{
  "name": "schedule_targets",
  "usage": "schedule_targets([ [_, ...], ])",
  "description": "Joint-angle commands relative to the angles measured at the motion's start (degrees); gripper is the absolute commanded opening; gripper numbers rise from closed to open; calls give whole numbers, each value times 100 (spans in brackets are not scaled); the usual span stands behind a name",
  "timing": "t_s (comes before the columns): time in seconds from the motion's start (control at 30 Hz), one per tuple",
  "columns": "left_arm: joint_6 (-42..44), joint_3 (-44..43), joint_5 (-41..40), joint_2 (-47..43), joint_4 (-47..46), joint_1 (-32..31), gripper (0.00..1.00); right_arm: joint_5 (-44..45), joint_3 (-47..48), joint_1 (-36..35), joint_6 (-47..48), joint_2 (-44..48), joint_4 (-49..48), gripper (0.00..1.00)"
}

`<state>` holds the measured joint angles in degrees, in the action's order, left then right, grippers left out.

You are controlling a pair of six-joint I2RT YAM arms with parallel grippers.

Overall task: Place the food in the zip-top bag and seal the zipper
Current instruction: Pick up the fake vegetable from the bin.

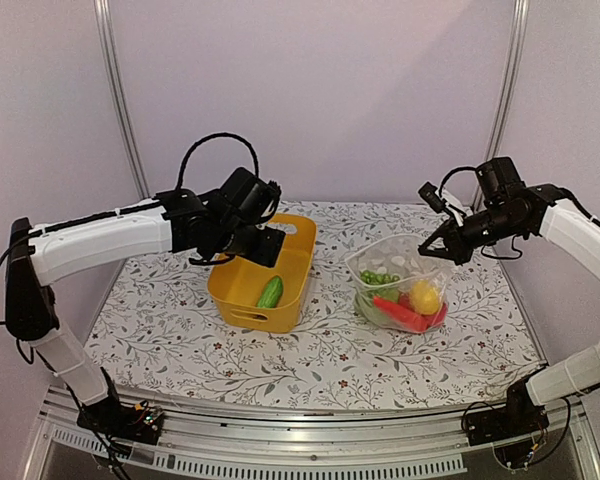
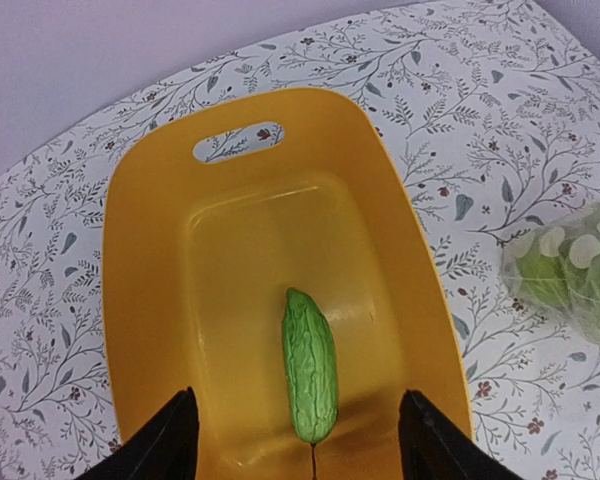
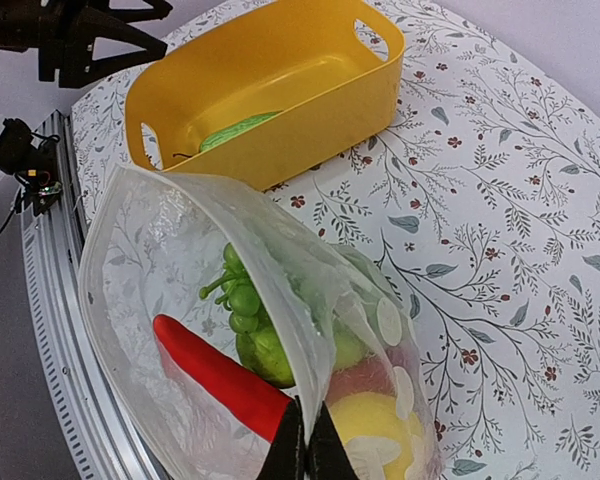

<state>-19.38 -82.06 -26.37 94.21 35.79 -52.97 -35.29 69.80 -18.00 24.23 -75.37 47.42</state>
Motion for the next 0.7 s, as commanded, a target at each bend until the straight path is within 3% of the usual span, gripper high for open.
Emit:
schedule_targets([
  [0.0, -415, 149, 781, 59, 112, 457, 68, -52, -132, -26, 3, 160, -61, 0],
  [0.2, -571, 202, 1503, 403, -9, 841, 67, -40, -206, -23, 12, 237, -76, 0],
  [0.67, -676, 199, 1929, 1252, 115, 946, 70, -73, -265, -24, 20, 295, -88, 0],
])
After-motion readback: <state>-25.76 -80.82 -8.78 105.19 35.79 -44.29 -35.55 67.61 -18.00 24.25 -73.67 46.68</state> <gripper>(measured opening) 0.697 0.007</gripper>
